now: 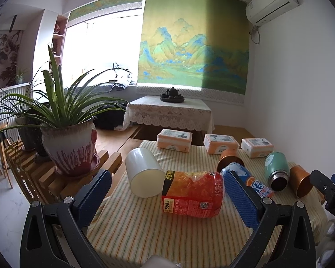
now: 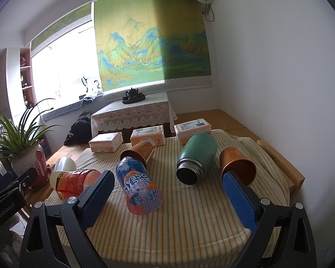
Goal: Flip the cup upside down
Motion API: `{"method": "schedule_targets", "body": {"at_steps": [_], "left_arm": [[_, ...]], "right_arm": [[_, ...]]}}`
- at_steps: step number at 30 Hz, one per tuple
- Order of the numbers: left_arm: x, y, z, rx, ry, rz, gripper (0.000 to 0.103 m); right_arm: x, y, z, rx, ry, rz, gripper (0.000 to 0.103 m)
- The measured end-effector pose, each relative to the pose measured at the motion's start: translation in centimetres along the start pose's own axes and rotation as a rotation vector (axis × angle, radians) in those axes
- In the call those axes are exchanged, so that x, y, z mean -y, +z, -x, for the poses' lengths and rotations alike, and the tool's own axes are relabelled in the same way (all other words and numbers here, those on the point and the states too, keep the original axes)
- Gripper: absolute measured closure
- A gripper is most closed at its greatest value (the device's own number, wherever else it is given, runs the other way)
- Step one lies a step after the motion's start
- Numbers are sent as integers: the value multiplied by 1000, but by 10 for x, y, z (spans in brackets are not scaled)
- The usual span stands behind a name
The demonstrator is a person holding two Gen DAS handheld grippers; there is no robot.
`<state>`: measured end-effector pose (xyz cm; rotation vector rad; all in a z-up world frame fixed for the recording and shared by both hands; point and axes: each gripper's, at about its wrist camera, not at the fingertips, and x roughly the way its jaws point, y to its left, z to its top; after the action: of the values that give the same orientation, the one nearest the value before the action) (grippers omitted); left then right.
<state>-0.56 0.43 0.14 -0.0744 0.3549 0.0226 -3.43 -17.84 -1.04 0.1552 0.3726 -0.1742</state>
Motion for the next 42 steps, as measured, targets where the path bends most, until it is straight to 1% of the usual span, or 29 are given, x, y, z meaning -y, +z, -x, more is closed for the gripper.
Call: {"method": "schedule_targets", "body": {"at_steps": [11, 31, 35, 38, 42], "left_arm": [[-2, -4, -4, -17, -6, 4, 1], [-10, -9, -16, -46, 8, 14, 1], [-21, -11, -14, -45, 32, 20, 1], [-35, -14, -12, -48, 70, 26, 1], [-56, -15, -13, -49, 100, 66, 1]], "right_arm": [[-1, 2, -1, 0, -3, 9, 7], [-8, 0, -13, -20, 5, 20, 7], [-9, -1, -15, -21, 8, 28, 7], [-9, -1, -17, -23, 12, 27, 7], [-12, -1, -21, -28, 19, 31, 7]]}}
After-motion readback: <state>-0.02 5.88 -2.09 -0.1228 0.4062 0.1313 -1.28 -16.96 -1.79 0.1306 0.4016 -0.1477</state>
